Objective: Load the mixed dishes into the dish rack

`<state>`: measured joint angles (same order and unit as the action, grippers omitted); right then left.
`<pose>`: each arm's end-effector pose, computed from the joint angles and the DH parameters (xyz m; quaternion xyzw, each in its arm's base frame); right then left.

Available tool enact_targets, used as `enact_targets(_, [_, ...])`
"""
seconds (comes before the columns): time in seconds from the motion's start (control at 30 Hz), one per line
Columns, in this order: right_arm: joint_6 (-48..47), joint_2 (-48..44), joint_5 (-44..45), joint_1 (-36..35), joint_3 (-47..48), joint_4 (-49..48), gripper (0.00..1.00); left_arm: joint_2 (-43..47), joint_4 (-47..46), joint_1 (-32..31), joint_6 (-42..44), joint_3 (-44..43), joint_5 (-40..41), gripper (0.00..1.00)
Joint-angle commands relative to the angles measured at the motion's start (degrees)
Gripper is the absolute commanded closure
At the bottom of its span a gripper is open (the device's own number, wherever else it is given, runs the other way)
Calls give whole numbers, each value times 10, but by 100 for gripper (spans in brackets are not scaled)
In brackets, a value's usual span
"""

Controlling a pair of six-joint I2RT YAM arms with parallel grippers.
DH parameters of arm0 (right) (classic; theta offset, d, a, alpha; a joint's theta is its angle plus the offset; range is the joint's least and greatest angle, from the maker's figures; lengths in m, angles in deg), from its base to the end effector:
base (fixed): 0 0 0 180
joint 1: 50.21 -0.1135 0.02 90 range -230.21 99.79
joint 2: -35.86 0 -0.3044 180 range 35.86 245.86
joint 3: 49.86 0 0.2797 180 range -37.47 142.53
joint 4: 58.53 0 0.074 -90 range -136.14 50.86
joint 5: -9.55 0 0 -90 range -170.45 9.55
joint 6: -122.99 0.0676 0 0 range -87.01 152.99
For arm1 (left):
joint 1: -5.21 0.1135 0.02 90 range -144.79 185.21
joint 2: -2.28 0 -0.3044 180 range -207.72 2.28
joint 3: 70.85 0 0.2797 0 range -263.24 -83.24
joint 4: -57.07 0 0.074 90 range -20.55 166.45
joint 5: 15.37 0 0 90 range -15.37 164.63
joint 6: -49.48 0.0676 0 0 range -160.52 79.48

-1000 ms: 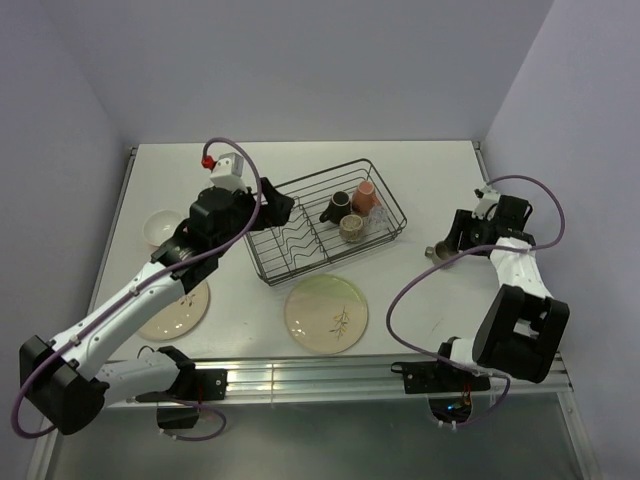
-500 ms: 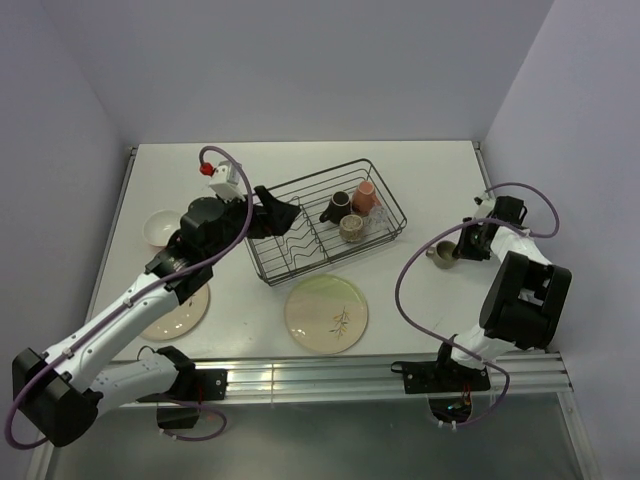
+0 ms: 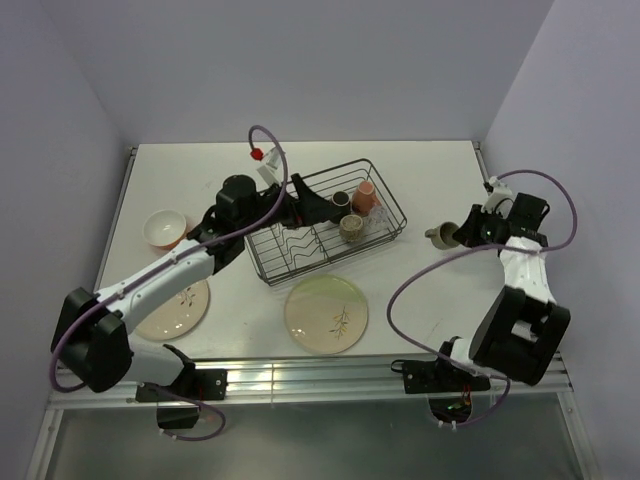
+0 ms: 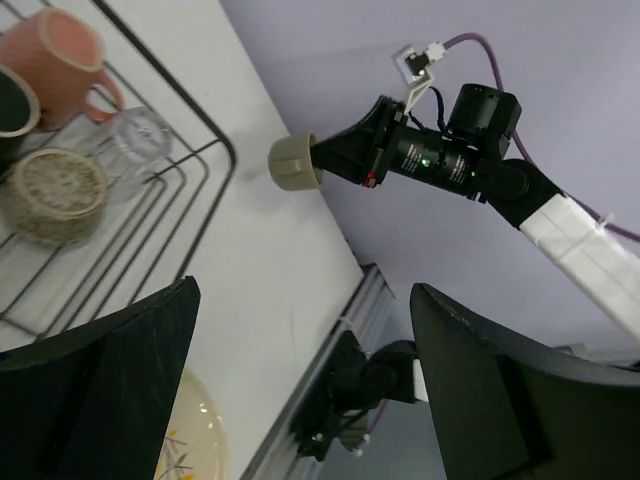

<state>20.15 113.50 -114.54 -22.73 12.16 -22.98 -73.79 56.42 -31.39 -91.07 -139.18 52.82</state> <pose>0.2887 -0.1075 0.2343 0.0182 0.9068 0.1500 0.3936 0.2737 -0.2346 0.3544 0.0349 0.7457 -0.5508 0.3732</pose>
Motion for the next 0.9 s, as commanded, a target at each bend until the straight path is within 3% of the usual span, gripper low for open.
enact_targets(0.0, [-72,-100,-140,2,30,-42,100,-33,-48,0,-32,-73,-100,7])
enact_targets(0.13, [-127,-201,-214,-5,2,-124,100,-95,-59,5,-56,-140,-169,6])
enact_targets(0.2, [-162,-202,-237,-18,37,-103,100,-116,-65,7,-74,-161,-198,6])
enact_targets(0.43, [-162,-236,-262,-59,53,-278,100,-203,-75,11,-120,-250,-300,1])
enact_targets(0.67, [-71,-255,-239,-123,54,-426,100,-236,-275,11,-278,-239,-358,3])
enact_targets(0.87, [-104,-313,-218,-201,-19,-516,100,-257,-392,11,-373,-239,-369,4])
